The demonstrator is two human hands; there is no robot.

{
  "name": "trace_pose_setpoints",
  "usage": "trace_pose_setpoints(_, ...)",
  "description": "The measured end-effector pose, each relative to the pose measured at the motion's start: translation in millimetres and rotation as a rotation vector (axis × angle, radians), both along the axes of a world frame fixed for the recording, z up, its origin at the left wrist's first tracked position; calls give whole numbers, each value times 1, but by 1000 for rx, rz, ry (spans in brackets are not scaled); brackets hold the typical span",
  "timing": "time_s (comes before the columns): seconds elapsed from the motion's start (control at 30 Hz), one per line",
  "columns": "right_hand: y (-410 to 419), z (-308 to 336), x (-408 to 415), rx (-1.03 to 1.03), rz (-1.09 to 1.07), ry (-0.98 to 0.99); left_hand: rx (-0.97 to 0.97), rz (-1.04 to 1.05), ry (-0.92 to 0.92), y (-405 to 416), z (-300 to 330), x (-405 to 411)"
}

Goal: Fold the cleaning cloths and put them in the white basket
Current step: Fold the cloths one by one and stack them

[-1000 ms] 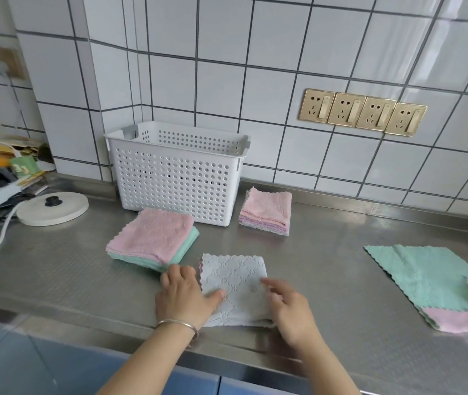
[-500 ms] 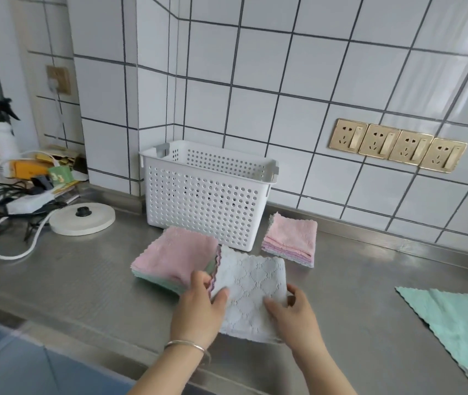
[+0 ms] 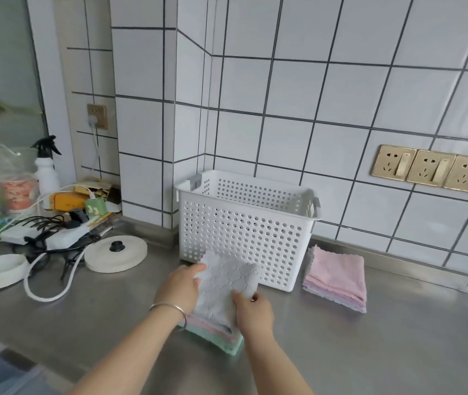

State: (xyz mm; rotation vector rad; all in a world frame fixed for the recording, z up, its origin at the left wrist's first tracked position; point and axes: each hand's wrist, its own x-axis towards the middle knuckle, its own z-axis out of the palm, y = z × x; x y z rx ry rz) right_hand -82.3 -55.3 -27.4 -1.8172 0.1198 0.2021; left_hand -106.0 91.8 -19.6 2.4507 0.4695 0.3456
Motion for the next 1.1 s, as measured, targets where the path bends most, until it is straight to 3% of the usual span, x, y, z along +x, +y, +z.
trace_pose_setpoints(0.27,2,-16,2,-182,-74,-137,20,15,95,8,-18,2)
trace_pose_setpoints(0.47,-2,-19,8,-214,-29,-22,-5,20,165,10,-24,3)
trace_pose_setpoints(0.6,-26,-5,9,-200,77,-18,211,93,144,12,-5,-2)
trace_pose_setpoints(0.73,-111,8,-2,-229,58,-264,390,80,-197,-33,24,1)
trace_pose_setpoints(0.87,-247,0,-19,-546,-154,-334,336,-142,-328,-125,31,15)
trace_pose_setpoints(1.0,-384,-13,-41,-778,-400,-245,182,-428,-295,-242,25,18)
trace_pose_setpoints(1.1,-457,-19,-50,-887,-450,-182,123,-614,-205,-318,3,20)
